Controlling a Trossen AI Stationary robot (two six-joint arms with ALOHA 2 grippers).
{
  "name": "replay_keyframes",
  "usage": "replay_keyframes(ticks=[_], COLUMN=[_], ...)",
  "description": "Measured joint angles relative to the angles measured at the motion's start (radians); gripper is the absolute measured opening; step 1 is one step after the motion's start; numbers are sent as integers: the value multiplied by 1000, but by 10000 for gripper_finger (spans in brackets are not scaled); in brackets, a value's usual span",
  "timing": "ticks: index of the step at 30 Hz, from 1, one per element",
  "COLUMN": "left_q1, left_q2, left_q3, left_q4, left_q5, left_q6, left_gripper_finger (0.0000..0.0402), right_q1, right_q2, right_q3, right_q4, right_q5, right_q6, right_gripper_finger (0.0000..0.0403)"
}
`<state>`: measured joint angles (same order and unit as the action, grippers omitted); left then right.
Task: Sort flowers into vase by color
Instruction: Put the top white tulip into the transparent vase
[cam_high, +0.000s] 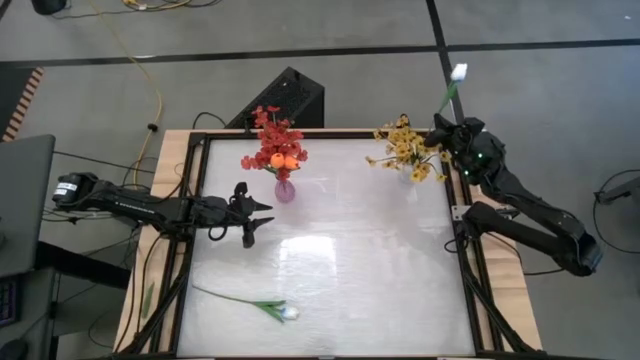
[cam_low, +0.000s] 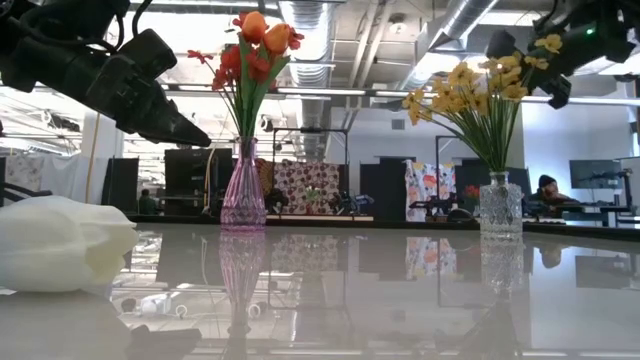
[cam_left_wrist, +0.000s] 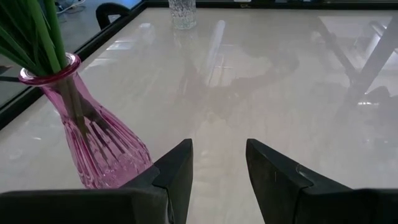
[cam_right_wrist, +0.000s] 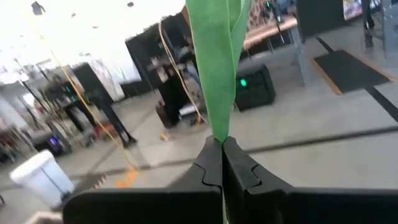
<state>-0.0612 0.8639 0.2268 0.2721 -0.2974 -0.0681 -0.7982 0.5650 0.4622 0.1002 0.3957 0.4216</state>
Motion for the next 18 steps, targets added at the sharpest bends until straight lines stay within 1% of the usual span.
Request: replay_keyframes(ticks=[4, 8, 11, 14, 18], left_q1=[0, 0, 0, 0, 0], left_q2=[0, 0, 0, 0, 0], left_q3=[0, 0, 0, 0, 0], left_q4=[-13, -15, -15, -15, -15], left_q5=[-1, -3, -3, -3, -3], left_q6=[-1, -2, -3, -5, -7], left_gripper_finger=[139, 139, 139, 139, 139], right_q1=[0, 30, 66, 106, 159], right_q2=[-41, -67, -78, -78, -66], right_q3=[0, 0, 0, 0, 0], right_q4=[-85, -68, -49, -48, -24], right_q5=[13, 8, 27, 83, 194], right_q6=[2, 21, 19, 13, -64], right_gripper_finger=[17, 17, 17, 17, 17])
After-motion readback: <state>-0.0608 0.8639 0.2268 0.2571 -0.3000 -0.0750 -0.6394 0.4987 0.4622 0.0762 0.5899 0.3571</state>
